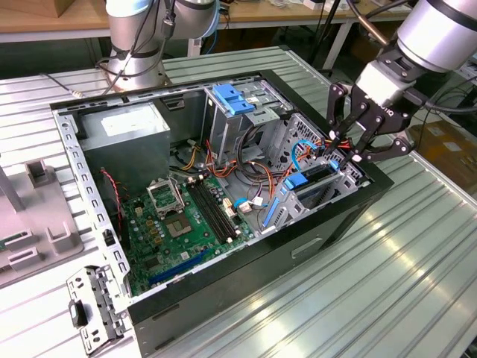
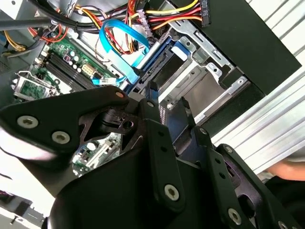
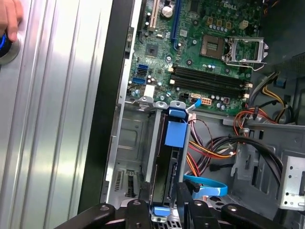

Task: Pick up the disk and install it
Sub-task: 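Insert the first disk wire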

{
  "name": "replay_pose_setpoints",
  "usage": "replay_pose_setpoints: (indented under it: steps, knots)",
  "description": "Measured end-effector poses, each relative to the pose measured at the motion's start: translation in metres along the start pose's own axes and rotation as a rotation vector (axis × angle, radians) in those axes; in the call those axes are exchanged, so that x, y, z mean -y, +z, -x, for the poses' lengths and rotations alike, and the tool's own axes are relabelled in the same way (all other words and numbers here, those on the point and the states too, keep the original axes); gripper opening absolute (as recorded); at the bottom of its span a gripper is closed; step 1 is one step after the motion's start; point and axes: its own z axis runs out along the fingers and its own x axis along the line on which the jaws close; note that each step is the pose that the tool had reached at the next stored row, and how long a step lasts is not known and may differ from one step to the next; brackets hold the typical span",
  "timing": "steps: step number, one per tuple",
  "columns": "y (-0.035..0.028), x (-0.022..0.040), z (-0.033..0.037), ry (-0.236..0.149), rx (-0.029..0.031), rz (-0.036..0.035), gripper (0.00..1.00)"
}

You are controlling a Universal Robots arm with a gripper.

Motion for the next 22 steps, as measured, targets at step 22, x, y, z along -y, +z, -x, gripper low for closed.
replay_pose_setpoints:
  steps: [22]
  knots:
    - [0.0,0.0,0.0,-0.221,-0.0023,0.0215,0.36]
